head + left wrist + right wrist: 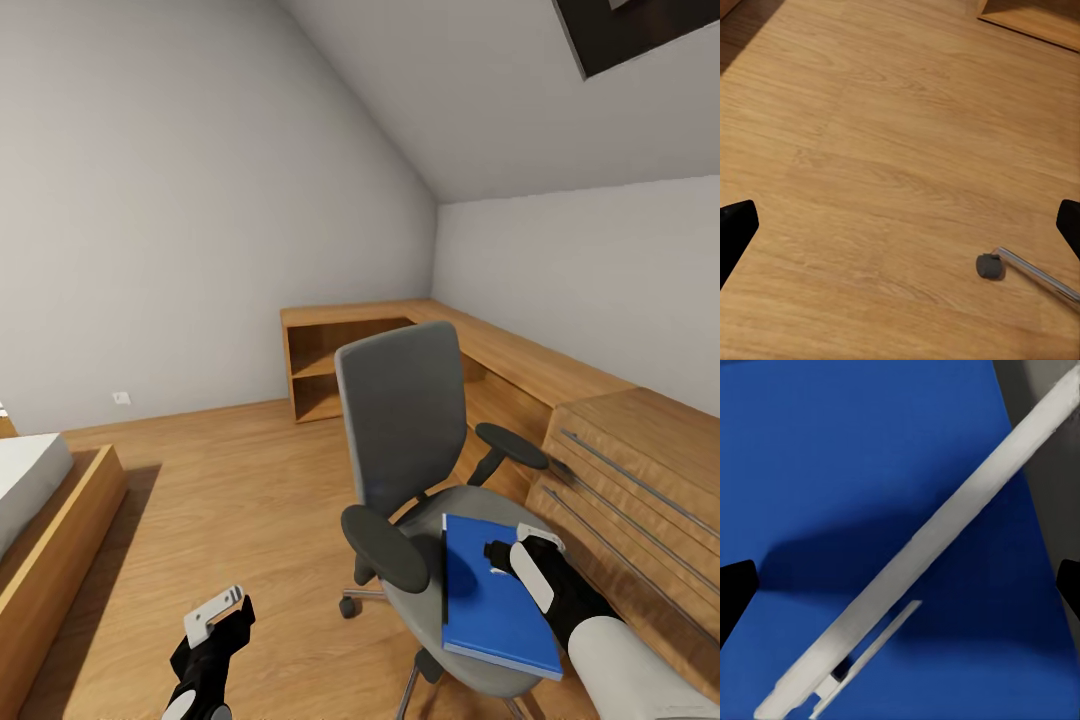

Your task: In the bedroom, organize the workspace by keeping the computer under the desk, ensuring the monitor is on the desk, placing the keyboard on the desk next to the monitor, placing the mouse on the desk next to the keyboard, moving the folder from the swivel chair onto the desk next to the mouse, stacking the notebook on top of the folder with the pen on top of the notebook, and positioning the swivel chair next to the desk.

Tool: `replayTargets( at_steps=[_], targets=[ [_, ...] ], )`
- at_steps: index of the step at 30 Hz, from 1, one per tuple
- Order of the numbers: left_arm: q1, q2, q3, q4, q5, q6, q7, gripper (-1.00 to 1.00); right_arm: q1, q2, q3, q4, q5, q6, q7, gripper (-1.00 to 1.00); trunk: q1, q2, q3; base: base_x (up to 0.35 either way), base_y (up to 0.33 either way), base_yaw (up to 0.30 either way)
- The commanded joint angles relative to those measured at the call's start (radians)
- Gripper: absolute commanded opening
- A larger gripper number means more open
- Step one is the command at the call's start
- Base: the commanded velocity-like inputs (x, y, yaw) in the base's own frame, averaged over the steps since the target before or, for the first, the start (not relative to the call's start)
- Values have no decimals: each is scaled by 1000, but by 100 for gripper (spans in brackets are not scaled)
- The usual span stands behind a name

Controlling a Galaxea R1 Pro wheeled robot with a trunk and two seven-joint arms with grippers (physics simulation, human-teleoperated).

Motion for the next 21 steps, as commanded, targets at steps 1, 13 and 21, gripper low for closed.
replayTargets(
  at_steps=[1, 13, 21],
  targets=[
    [0, 0, -1, -2, 4, 4, 6, 100, 0, -1, 3, 12, -5, 6, -8, 100, 0, 0, -1, 0, 0, 0],
    [0, 0, 0, -1, 5, 3, 6, 100, 0, -1, 3, 12, -4, 4, -8, 100, 0, 0, -1, 0, 0, 0],
    [0, 0, 0, -1, 5, 3, 6, 100, 0, -1, 3, 11, -3, 4, -8, -100, 0, 0, -1, 0, 0, 0]
  ],
)
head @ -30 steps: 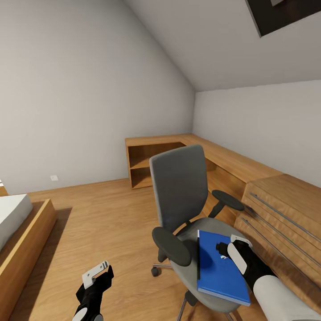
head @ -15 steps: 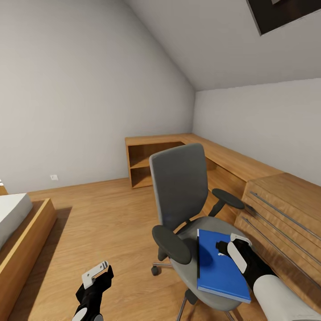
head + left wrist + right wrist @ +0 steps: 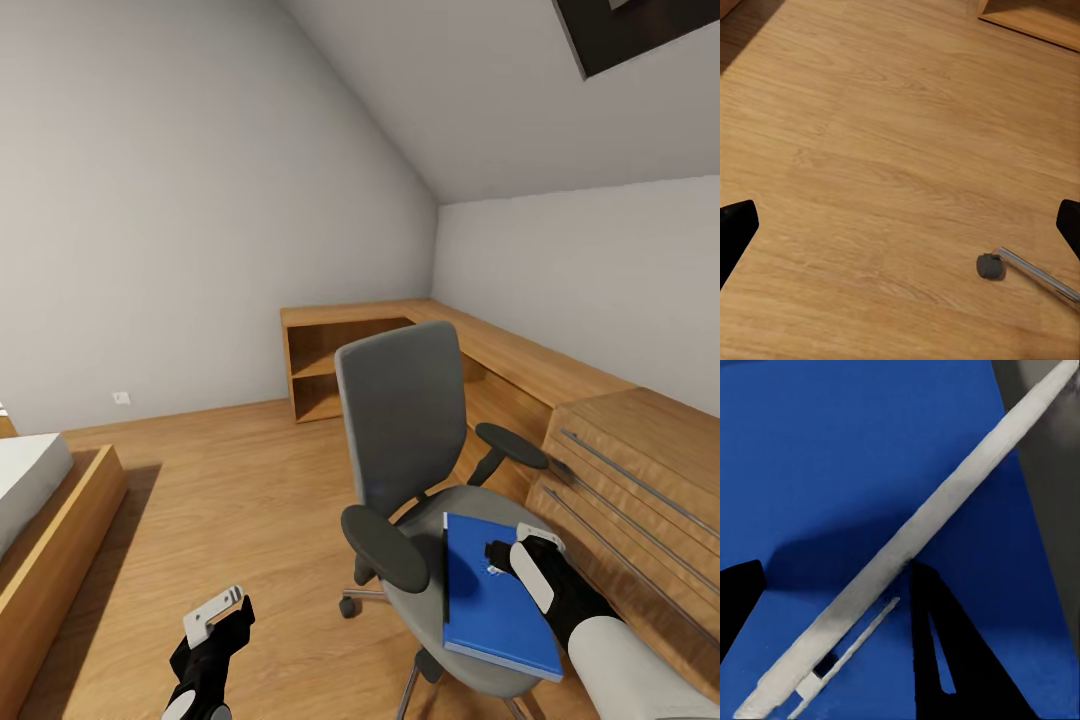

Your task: In the bedroom, organize the workspace by keeping the computer under the desk, ensuring the monitor is on the desk, placing the keyboard on the desk next to the monitor, placing the mouse on the desk next to the keyboard, moving the folder from the swivel chair onto the desk next to the mouse, stacking the notebook on top of the folder with the pen on top of the notebook, and positioning the swivel chair next to the desk.

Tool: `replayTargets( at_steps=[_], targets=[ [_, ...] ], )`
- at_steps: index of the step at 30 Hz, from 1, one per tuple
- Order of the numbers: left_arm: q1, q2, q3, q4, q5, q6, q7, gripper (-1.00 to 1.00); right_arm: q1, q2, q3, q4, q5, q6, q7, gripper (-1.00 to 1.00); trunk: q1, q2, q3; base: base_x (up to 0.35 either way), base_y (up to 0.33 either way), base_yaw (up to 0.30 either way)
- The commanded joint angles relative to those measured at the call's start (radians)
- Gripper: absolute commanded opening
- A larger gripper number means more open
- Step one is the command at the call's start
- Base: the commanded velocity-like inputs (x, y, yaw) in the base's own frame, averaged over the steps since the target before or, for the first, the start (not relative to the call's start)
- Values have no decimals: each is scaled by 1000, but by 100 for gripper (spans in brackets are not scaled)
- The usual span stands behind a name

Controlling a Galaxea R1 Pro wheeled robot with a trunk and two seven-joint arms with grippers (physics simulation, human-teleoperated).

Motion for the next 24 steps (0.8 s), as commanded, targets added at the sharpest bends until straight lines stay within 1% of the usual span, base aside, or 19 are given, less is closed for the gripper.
replayTargets(
  at_steps=[1, 24],
  targets=[
    [0, 0, -1, -2, 4, 4, 6, 100, 0, -1, 3, 12, -4, 6, -10, -100, 0, 0, -1, 0, 0, 0],
    [0, 0, -1, -2, 3, 4, 5, 100, 0, -1, 3, 8, -7, 8, -9, -100, 0, 0, -1, 0, 0, 0]
  ],
)
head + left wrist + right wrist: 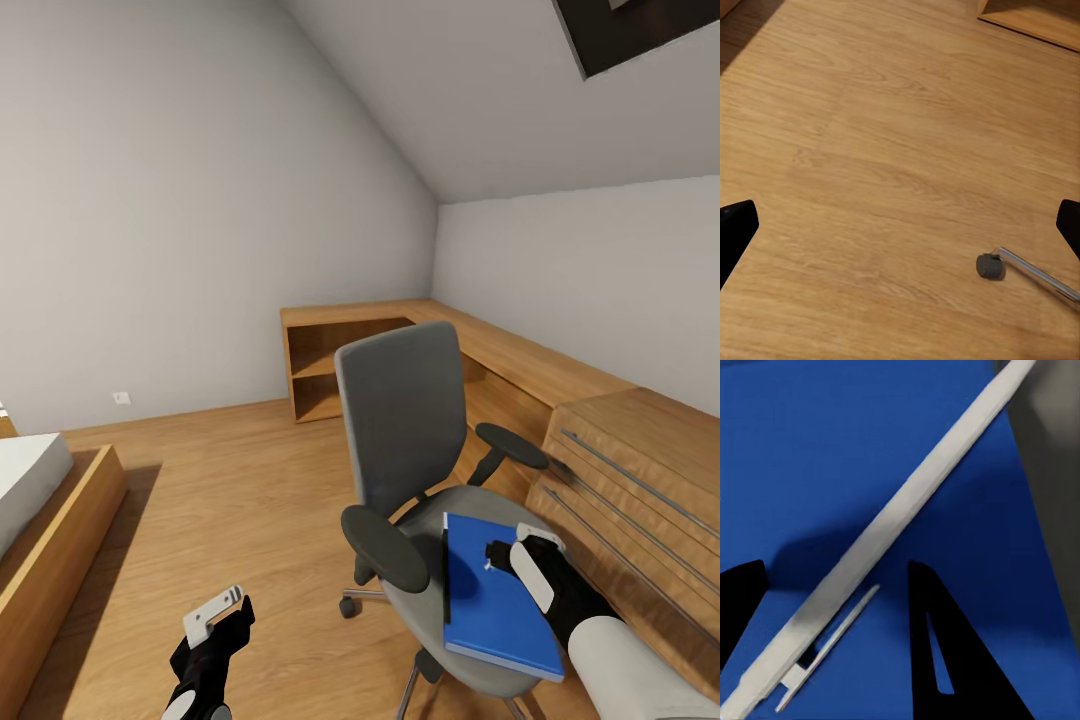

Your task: In the bedroom, organize the workspace by keeping the computer under the desk, ensuring the monitor is on the desk, placing the keyboard on the desk next to the monitor, placing the mouse on the desk next to the keyboard, moving the folder from the swivel chair onto the desk next to the mouse, stacking the notebook on top of the folder with the pen on top of the notebook, and positioning the swivel chair next to the desk.

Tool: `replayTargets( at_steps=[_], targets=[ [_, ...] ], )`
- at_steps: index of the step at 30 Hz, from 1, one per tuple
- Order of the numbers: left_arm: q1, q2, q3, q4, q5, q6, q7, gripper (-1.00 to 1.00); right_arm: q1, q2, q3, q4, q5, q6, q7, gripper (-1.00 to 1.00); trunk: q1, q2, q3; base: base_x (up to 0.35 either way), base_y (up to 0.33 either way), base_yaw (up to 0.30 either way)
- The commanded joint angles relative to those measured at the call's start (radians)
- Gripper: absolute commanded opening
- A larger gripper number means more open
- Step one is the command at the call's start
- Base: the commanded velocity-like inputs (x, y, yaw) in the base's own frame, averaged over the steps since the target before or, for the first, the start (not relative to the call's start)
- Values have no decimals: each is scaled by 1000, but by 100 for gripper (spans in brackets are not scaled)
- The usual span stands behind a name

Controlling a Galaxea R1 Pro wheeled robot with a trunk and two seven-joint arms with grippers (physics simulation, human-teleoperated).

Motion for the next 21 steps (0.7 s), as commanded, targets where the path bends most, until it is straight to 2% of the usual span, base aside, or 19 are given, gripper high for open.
replayTargets(
  at_steps=[1, 8, 21],
  targets=[
    [0, 0, -1, -2, 4, 4, 6, 100, 0, -1, 3, 9, -13, 10, -9, -100, 0, 0, -1, 0, 0, 0],
    [0, 0, -1, -2, 5, 4, 6, 100, 0, -11, 4, 2, -85, 93, -8, -100, 0, 0, -1, 0, 0, 0],
    [0, 0, -1, -2, 5, 4, 6, 100, 0, -15, 4, -4, -97, 108, -8, -100, 0, 0, -1, 0, 0, 0]
  ],
)
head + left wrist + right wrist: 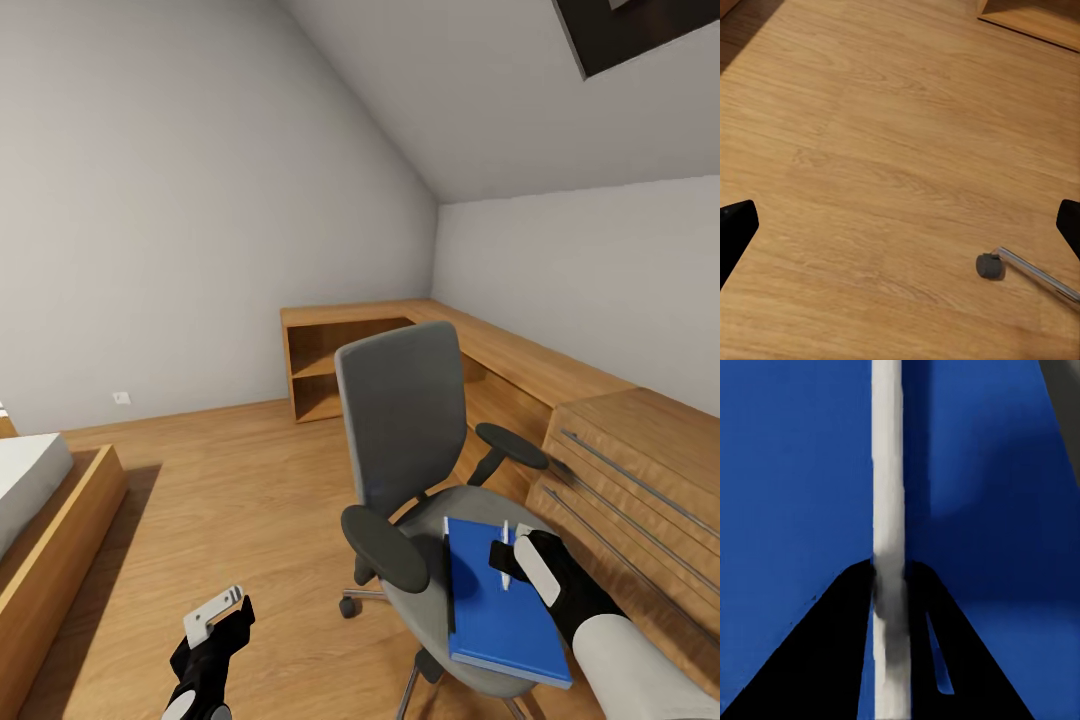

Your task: In the bedroom, organize the workspace by keeping the computer under the desk, ensuring the monitor is on the desk, placing the keyboard on the desk next to the monitor, placing the mouse on the desk next to the keyboard, moving the folder from the swivel chair onto the desk next to the mouse, stacking the notebook on top of the folder with the pen on top of the notebook, and positioning the swivel chair next to the desk.

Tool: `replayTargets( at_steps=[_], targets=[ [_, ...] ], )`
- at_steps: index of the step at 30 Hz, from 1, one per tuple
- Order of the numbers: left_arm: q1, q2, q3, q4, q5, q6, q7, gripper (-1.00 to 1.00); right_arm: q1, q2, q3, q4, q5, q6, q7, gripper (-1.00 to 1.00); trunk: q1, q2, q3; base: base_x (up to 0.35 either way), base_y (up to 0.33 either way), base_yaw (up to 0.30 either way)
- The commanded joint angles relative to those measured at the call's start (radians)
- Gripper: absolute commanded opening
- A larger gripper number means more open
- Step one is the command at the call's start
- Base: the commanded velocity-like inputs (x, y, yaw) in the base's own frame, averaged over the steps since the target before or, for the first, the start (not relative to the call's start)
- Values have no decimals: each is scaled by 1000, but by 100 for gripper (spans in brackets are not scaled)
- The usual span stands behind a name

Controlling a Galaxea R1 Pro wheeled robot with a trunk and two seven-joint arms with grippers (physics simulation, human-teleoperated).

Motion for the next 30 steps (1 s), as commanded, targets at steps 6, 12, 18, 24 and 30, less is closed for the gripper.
replayTargets(
  at_steps=[6, 12, 18, 24, 30],
  targets=[
    [0, 0, -1, -2, 4, 4, 6, 100, 0, -1, 4, 32, -16, 3, -10, -100, 0, 0, -1, 0, 0, 0],
    [0, 0, -1, -2, 3, 4, 6, 100, 0, -2, 4, 32, -16, 3, -10, -100, -12, 21, 8, 0, 0, 0],
    [0, 0, -1, -2, 3, 3, 6, 100, 0, -2, 4, 31, -16, 3, -10, -100, -35, 63, 27, 0, 0, 0],
    [0, -5, -10, 0, 1, 4, 8, 100, 0, -3, 3, 14, -16, 3, -9, -100, -58, 105, 46, 0, 0, 0],
    [0, -7, -39, 1, -1, 4, 13, 100, 4, -4, 3, -116, -15, 4, -10, -100, -81, 147, 65, 0, 0, 0]
  ],
)
